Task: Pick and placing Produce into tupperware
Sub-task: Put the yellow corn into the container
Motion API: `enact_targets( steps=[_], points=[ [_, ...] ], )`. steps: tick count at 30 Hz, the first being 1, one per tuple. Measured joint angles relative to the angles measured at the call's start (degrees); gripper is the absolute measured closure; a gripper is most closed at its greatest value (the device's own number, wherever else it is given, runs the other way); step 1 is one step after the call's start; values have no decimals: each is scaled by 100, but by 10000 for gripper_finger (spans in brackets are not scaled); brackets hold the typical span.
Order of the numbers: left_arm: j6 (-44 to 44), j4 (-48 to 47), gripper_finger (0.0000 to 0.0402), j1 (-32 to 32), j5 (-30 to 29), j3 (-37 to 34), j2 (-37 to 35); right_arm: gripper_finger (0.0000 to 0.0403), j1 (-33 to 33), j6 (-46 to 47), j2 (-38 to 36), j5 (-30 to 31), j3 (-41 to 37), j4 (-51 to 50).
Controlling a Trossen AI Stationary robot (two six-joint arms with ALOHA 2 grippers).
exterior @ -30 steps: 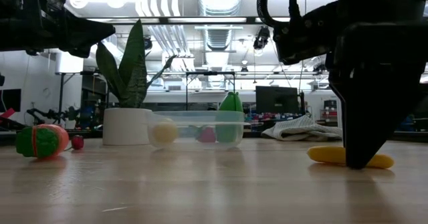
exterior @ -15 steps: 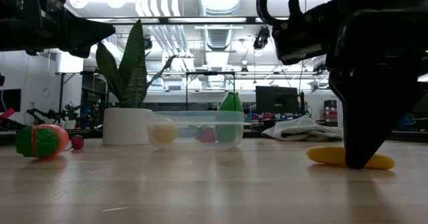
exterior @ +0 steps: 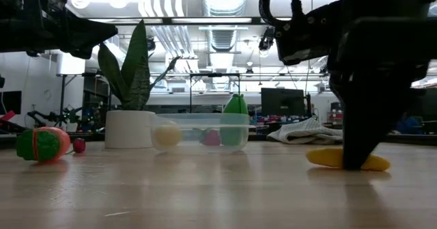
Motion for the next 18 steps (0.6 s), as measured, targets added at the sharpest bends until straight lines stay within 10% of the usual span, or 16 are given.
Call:
enact_targets(
  steps=[18],
  points=[
    [-1,0,353,0,0,0,0,390,-501,-1302,-41,498,676,37]
  ],
)
